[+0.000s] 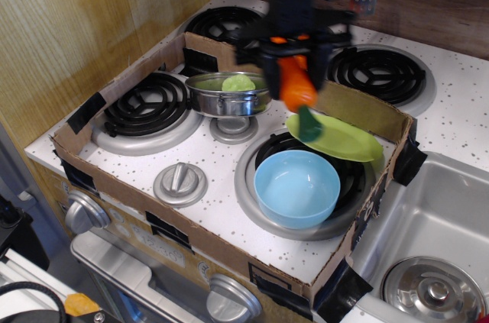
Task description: Put carrot on plate
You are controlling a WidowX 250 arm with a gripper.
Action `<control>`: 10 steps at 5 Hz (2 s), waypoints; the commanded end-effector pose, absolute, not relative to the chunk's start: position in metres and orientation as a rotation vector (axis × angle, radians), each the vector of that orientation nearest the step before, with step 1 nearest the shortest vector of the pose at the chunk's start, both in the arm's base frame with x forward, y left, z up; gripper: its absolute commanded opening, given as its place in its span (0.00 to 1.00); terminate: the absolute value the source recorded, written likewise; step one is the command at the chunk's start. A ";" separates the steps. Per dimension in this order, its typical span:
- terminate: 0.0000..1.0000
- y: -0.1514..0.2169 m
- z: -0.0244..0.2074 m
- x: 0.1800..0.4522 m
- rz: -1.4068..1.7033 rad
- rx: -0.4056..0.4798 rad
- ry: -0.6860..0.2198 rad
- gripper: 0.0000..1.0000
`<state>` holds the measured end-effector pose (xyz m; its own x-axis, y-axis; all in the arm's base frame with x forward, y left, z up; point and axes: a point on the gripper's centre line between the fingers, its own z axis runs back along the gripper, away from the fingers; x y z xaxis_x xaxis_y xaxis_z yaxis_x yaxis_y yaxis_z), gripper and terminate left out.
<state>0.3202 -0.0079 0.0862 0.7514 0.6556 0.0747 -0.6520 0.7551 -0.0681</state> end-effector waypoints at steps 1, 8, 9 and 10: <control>0.00 -0.030 0.087 0.348 0.735 -0.069 -0.146 0.00; 0.00 -0.058 0.070 0.336 1.070 -0.266 0.001 0.00; 0.00 -0.064 0.071 0.336 1.045 -0.180 -0.104 1.00; 0.00 -0.068 0.080 0.336 1.043 -0.097 -0.151 1.00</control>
